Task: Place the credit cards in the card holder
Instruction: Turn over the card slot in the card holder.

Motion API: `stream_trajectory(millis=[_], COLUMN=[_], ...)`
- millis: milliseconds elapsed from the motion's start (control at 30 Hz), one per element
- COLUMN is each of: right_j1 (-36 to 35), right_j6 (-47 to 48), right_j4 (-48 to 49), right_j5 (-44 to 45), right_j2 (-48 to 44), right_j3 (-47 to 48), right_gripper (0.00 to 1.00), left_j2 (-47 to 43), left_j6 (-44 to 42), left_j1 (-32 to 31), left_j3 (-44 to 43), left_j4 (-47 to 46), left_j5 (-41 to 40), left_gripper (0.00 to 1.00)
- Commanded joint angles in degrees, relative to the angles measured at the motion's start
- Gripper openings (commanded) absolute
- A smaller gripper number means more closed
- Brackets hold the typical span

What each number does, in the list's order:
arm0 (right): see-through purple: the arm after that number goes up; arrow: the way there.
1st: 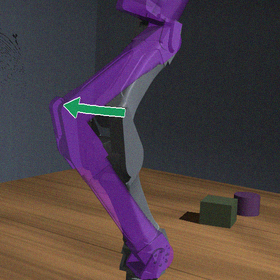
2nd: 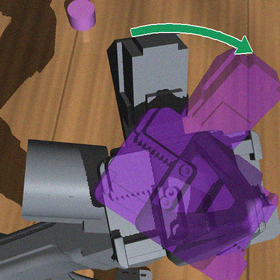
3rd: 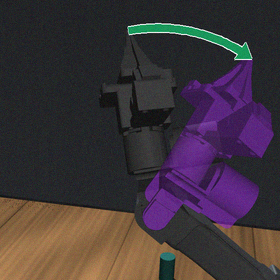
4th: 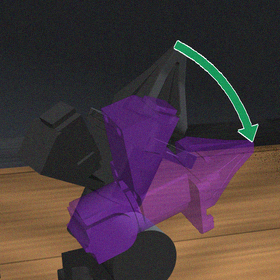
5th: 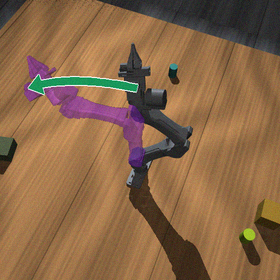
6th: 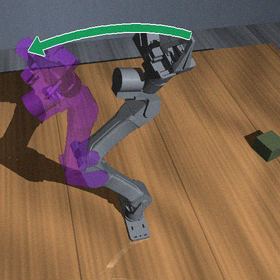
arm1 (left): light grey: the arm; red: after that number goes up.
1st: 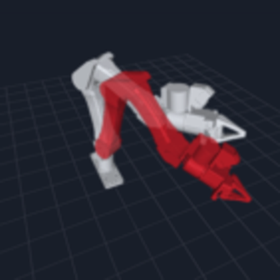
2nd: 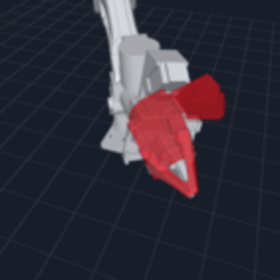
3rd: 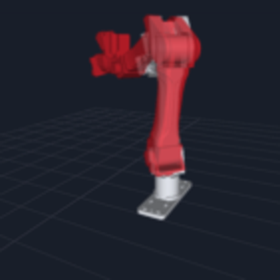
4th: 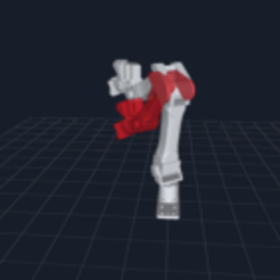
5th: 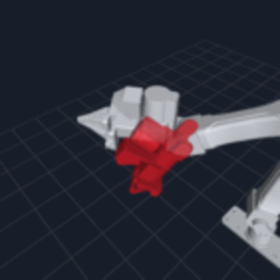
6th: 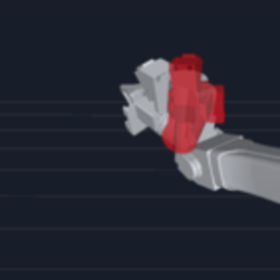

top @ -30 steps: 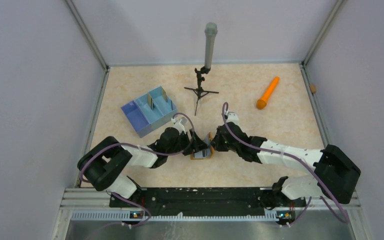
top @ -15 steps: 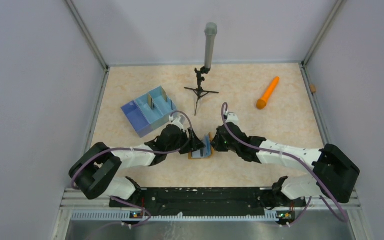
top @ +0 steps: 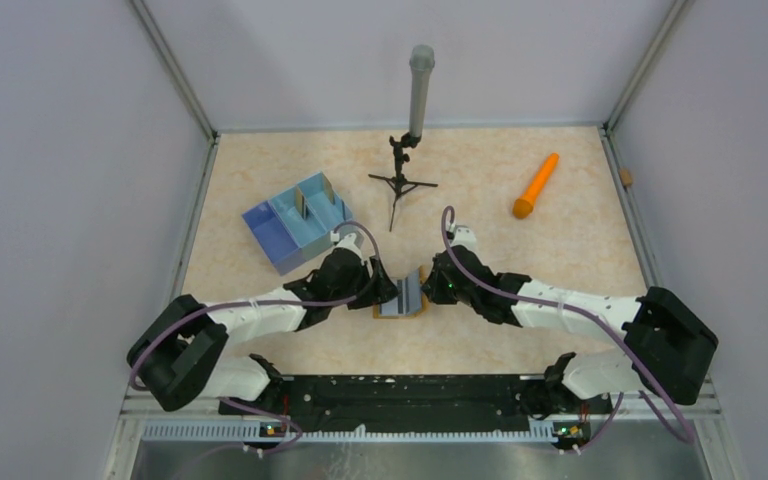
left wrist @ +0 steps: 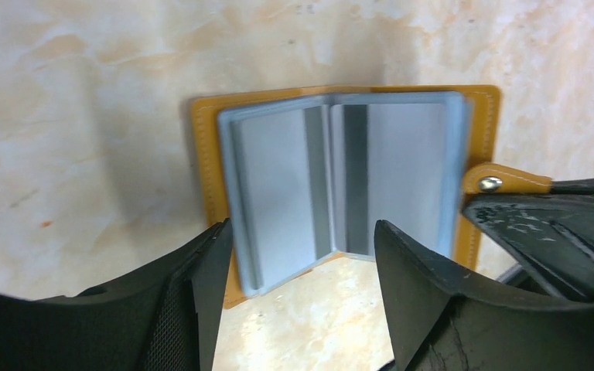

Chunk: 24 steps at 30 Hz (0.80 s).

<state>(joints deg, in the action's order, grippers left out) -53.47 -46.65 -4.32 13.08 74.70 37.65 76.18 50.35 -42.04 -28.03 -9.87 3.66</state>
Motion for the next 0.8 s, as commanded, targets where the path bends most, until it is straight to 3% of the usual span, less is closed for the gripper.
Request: stream_trajectory(millis=[0, 233, 533, 767], right_j1=[-0.82, -0.85, -1.85, -2.43], right_j6=[0.21, 0.66, 0.80, 0.10], right_j4=[-0.10, 5.98, 8.64, 6.63], right_j5=[1.16, -3.32, -5.81, -3.12], right_j2=[0.70, -0.52, 1.87, 3.13], right_j3=[2.69, 1.55, 2.46, 3.06], right_gripper=[0.00, 0.00, 0.00, 0.00], left_j2=[-2.76, -2.53, 1.11, 0.79], left_j6=[-2.18, -2.54, -0.88, -0.74], left_j1=[0.03, 0.11, 0.19, 0.13], left_j3=[-0.65, 1.01, 2.72, 2.81], left_j4=[6.13, 2.84, -1.16, -0.11], left_j5=[-4.45, -1.41, 1.01, -0.31], left_gripper=[0.72, 0.74, 0.52, 0.49])
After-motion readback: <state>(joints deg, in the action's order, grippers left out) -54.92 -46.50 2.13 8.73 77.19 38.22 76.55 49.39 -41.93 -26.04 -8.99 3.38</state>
